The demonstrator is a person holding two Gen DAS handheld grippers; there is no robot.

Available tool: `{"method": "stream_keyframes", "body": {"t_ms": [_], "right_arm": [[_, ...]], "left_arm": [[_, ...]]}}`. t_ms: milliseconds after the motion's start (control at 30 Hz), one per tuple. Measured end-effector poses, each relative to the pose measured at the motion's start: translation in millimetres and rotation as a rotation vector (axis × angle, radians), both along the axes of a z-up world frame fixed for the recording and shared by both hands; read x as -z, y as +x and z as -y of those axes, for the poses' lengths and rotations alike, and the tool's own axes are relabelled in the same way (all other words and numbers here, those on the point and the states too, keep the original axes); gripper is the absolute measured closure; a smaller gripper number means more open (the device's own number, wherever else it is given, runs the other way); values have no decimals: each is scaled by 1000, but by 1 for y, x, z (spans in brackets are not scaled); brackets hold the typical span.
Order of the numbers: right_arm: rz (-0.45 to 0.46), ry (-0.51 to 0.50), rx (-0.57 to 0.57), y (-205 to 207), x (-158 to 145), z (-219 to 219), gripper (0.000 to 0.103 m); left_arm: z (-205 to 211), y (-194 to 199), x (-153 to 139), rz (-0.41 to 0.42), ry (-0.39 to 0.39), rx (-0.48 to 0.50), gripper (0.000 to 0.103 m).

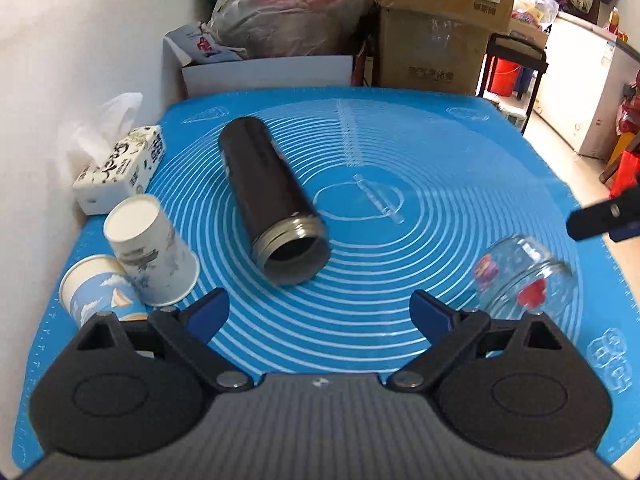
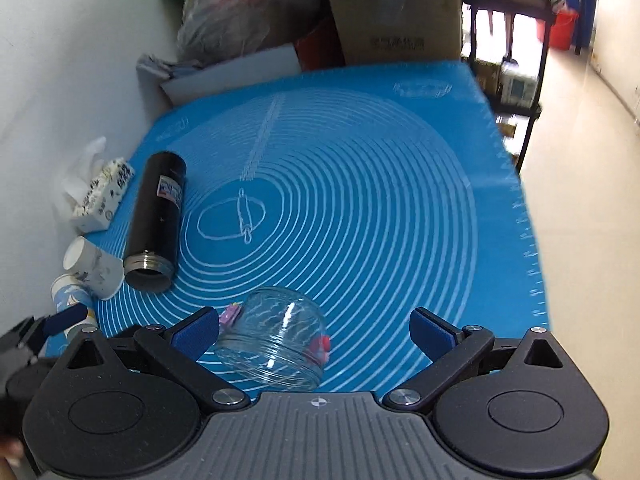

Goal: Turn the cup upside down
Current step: 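Close the right gripper around the glass cup's body, then lift the glass cup with the right gripper and turn it rim-down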

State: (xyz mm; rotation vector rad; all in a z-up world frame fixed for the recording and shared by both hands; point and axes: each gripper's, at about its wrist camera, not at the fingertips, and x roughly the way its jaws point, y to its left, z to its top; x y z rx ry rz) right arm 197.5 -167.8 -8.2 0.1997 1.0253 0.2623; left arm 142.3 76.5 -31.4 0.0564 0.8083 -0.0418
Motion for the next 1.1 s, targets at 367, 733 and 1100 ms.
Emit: {"method": "stream_keyframes", "body": {"t_ms": [367,733,1100], "right_arm": [[-217,-1,-21,53,28,-32,9],[-386,48,-43,76,63,-51,16],[-408,142,-55,78,79,-48,21]], "left_arm": [[-18,0,22,-36,-71,28,7],[-23,2,29,-48,-94,23,7],[-23,4,30,-53,-102,19,7]]}}
